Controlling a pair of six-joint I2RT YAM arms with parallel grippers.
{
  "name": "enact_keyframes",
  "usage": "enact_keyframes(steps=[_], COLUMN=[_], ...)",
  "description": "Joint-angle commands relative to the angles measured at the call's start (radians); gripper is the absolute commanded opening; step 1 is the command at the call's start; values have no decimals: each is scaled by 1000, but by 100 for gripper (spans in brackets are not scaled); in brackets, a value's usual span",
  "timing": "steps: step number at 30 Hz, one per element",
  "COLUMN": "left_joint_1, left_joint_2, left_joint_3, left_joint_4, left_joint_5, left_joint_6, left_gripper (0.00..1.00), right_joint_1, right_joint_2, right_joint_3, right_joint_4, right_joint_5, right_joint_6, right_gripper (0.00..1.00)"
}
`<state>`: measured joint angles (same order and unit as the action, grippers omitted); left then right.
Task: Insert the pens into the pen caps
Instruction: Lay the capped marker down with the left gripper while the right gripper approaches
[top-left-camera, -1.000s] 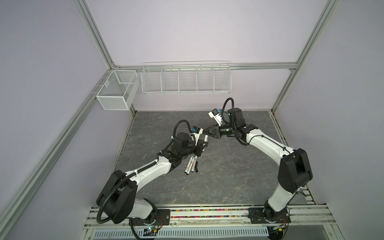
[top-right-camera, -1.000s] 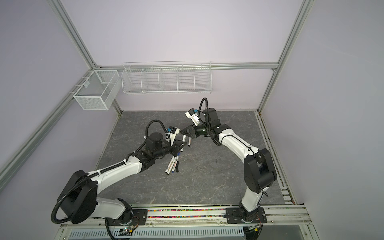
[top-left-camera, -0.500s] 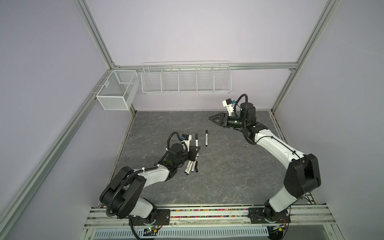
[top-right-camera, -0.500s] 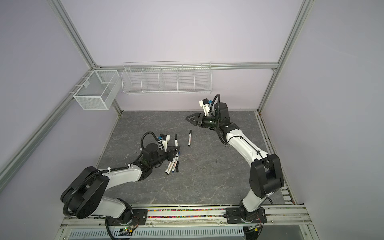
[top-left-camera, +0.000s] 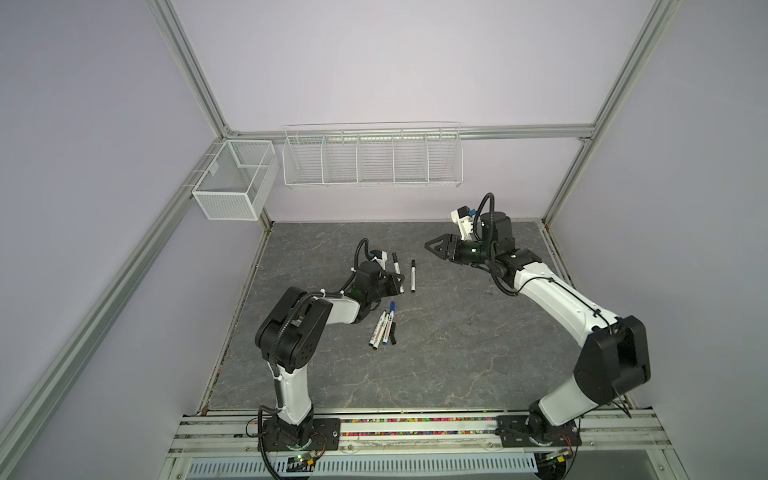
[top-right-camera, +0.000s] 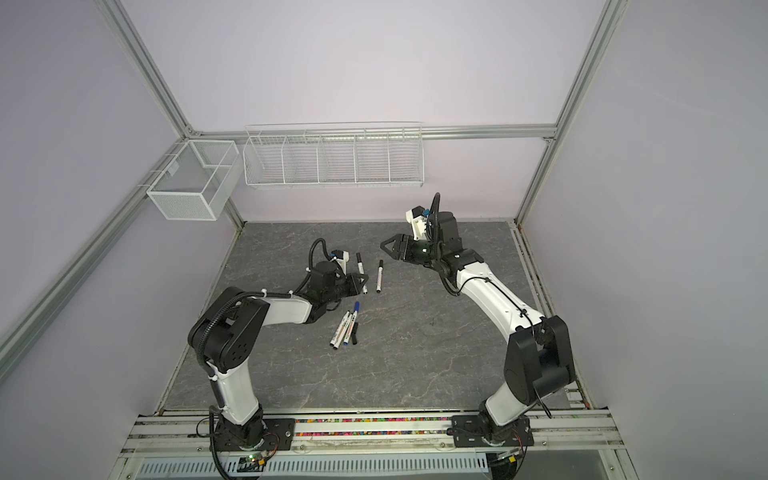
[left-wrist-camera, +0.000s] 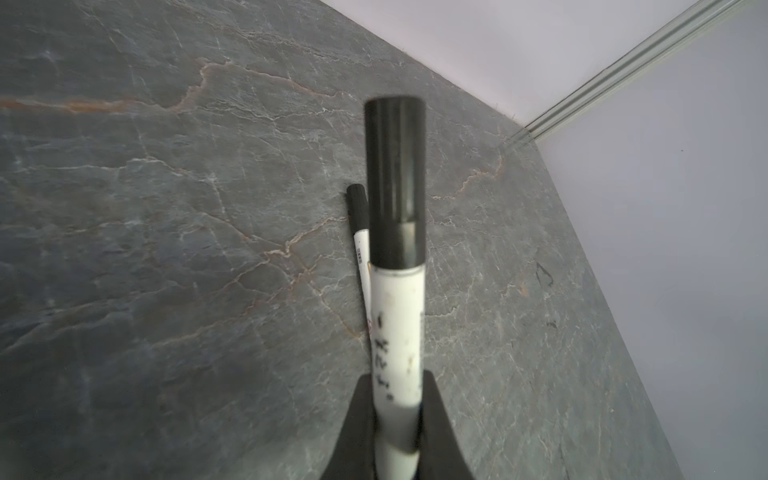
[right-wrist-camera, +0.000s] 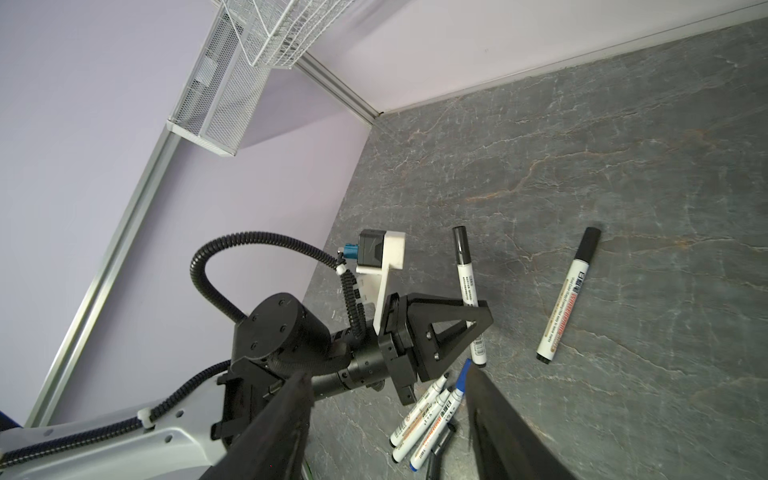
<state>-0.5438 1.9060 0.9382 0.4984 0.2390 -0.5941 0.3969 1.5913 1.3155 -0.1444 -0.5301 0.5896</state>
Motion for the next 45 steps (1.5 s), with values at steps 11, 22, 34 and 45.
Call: enact_keyframes(steps=[11,22,34,45], left_joint_1=[-5,-9,-9,-8], left_joint_2=[118,141,126,149], left_joint_3=[200,242,254,277], left_joint_4=[-304,-351,-371,-402], left_joint_5=[-69,-72,-18,-1], left_joint_6=[19,28,38,28], left_gripper=[11,39,44,49], right_joint_1=[-11,-23,-17,49], right_joint_2=[-23,-31,67,463], right_joint_3=[-22,-23,26,272], right_joint_4=[-62,-81,-133,-263], right_joint_5=[24,10,50,114], right_joint_6=[-71,-93,-96,-97], right_gripper=[62,61,60,59])
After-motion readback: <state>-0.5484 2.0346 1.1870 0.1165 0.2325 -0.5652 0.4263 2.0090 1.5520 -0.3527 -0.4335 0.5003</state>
